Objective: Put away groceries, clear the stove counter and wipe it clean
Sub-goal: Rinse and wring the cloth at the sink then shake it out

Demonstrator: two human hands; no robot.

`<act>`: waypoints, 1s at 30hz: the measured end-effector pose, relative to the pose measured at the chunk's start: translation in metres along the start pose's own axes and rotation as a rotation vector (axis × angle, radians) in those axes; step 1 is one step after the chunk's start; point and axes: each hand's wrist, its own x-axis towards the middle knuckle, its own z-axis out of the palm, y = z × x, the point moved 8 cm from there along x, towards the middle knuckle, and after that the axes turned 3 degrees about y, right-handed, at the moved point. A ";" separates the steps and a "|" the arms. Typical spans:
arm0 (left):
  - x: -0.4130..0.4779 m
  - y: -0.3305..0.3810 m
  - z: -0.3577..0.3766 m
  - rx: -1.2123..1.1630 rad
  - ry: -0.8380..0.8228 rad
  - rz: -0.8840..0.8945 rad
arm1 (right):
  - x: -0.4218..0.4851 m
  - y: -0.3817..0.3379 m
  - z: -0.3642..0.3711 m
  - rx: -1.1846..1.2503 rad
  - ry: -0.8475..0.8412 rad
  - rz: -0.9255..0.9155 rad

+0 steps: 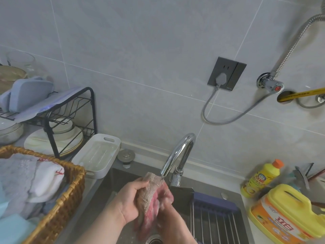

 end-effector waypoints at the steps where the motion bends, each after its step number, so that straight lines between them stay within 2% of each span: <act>1: 0.000 0.004 -0.002 0.046 0.011 0.016 | 0.005 -0.005 -0.006 -0.028 0.068 -0.034; 5: -0.001 0.023 -0.016 0.236 0.104 0.128 | -0.001 -0.036 -0.009 0.062 0.117 -0.097; 7: -0.003 0.026 -0.021 0.282 0.135 0.160 | -0.001 -0.048 -0.007 0.011 0.104 -0.128; 12: -0.005 0.023 -0.025 0.228 0.134 0.200 | -0.007 -0.063 0.008 -0.050 0.045 -0.123; 18: -0.004 0.017 -0.023 0.132 0.085 0.183 | -0.007 -0.050 0.008 0.152 0.023 0.058; 20: -0.003 0.016 -0.020 0.093 0.052 0.172 | -0.009 -0.047 0.011 0.180 -0.006 0.048; 25: 0.003 0.014 -0.040 0.411 0.321 0.292 | -0.008 -0.053 -0.008 0.207 0.029 -0.041; 30: -0.004 0.009 -0.030 0.573 0.255 0.362 | -0.014 -0.061 -0.015 0.060 0.033 -0.112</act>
